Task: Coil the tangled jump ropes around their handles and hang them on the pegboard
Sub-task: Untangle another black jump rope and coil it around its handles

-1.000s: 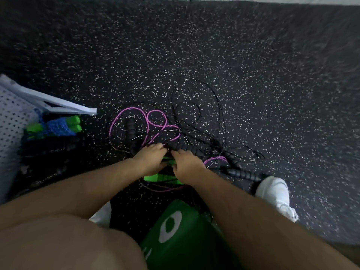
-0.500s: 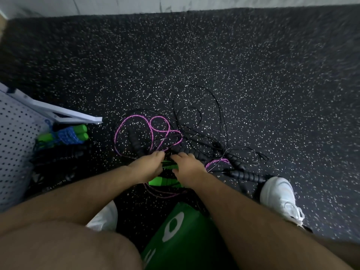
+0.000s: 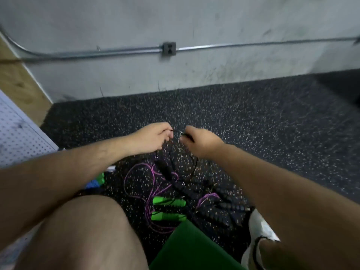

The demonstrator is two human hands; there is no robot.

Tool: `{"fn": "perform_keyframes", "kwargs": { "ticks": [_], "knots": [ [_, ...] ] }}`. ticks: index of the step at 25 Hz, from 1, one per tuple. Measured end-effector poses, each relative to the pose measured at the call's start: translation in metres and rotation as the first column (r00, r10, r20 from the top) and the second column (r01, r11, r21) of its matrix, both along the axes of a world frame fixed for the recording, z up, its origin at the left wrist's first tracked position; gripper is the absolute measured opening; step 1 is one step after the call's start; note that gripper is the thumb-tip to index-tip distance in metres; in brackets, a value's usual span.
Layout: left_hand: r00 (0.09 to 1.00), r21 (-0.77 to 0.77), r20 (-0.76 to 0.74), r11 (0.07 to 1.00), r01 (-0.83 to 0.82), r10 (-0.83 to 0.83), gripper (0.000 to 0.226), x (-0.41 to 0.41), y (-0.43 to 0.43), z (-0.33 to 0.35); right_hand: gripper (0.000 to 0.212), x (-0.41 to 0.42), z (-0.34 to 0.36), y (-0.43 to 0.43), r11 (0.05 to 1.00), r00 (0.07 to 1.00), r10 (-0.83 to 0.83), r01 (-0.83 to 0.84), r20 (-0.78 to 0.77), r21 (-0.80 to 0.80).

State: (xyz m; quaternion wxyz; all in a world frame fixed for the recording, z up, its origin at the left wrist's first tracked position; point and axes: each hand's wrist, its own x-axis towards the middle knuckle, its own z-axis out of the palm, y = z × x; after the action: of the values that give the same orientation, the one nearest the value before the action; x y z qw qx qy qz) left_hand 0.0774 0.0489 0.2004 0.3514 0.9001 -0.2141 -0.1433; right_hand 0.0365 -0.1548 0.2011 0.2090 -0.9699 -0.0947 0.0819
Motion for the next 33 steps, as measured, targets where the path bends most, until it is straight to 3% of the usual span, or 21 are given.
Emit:
{"fn": "perform_keyframes", "kwargs": {
  "ticks": [3,5,6,9,10,12,14,16,18,19,21,23,24,26,28,33],
  "knots": [
    [0.983,-0.231,0.037,0.958,-0.168,0.181,0.027,-0.002,-0.013,0.085,0.029,-0.007,0.057,-0.036,0.994,0.981,-0.074,0.088,-0.180,0.070],
    [0.969,-0.316,0.074,0.927,-0.202,0.236,0.025,-0.009,-0.022,0.129,0.029,-0.021,0.090,-0.049,0.932,0.952,-0.086,0.181,-0.294,0.315],
    [0.967,-0.336,0.077,0.920,-0.204,0.243,0.023,-0.012,-0.026,0.142,0.029,-0.026,0.106,-0.050,0.888,0.958,-0.090,0.200,-0.271,0.414],
    [0.972,-0.271,0.045,0.939,-0.211,0.232,0.008,-0.033,-0.034,0.150,0.030,-0.037,0.148,-0.047,0.795,0.977,-0.211,0.180,-0.013,0.579],
    [0.981,-0.210,0.043,0.961,-0.178,0.191,0.011,-0.042,-0.035,0.142,0.029,-0.039,0.157,-0.044,0.720,0.966,-0.256,0.171,0.028,0.672],
    [0.997,-0.134,-0.027,0.988,-0.079,0.076,0.028,-0.058,-0.039,0.120,0.028,-0.045,0.167,-0.037,0.539,0.952,-0.306,0.156,0.020,0.828],
    [0.998,-0.059,-0.055,0.998,-0.014,0.010,0.023,-0.067,-0.049,0.102,0.028,-0.048,0.170,-0.028,0.444,0.957,-0.289,0.134,0.001,0.886],
    [1.000,-0.008,-0.014,1.000,-0.023,0.023,0.017,-0.067,-0.059,0.096,0.024,-0.047,0.169,-0.023,0.369,0.970,-0.242,0.118,-0.028,0.922],
    [0.994,-0.103,0.006,0.988,-0.112,0.113,0.024,-0.064,-0.067,0.102,0.019,-0.045,0.166,-0.023,0.300,0.969,-0.238,0.144,-0.072,0.943],
    [0.986,-0.203,-0.008,0.965,-0.166,0.168,0.025,-0.061,-0.069,0.108,0.018,-0.043,0.161,-0.025,0.317,0.957,-0.276,0.180,-0.091,0.931],
    [0.971,-0.389,-0.052,0.891,-0.234,0.232,0.026,-0.055,-0.068,0.124,0.014,-0.041,0.148,-0.029,0.530,0.936,-0.345,0.249,-0.062,0.811],
    [0.968,-0.514,-0.091,0.821,-0.247,0.234,0.026,-0.052,-0.064,0.138,0.013,-0.041,0.132,-0.024,0.738,0.962,-0.271,0.238,-0.046,0.632],
    [0.967,-0.562,-0.114,0.787,-0.253,0.229,0.026,-0.050,-0.061,0.143,0.016,-0.041,0.124,-0.018,0.780,0.976,-0.206,0.204,-0.065,0.592],
    [0.969,-0.642,-0.160,0.726,-0.245,0.186,0.025,-0.050,-0.055,0.150,0.024,-0.039,0.109,-0.004,0.796,0.991,-0.076,0.128,-0.111,0.592],
    [0.975,-0.655,-0.168,0.723,-0.221,0.145,0.025,-0.049,-0.049,0.150,0.020,-0.035,0.098,0.010,0.828,0.995,0.008,0.049,-0.100,0.558],
    [0.962,-0.553,-0.100,0.790,-0.265,0.253,0.025,-0.040,-0.023,0.138,0.018,-0.028,0.110,0.018,0.825,0.997,-0.072,0.052,0.013,0.563]
  ]
}}
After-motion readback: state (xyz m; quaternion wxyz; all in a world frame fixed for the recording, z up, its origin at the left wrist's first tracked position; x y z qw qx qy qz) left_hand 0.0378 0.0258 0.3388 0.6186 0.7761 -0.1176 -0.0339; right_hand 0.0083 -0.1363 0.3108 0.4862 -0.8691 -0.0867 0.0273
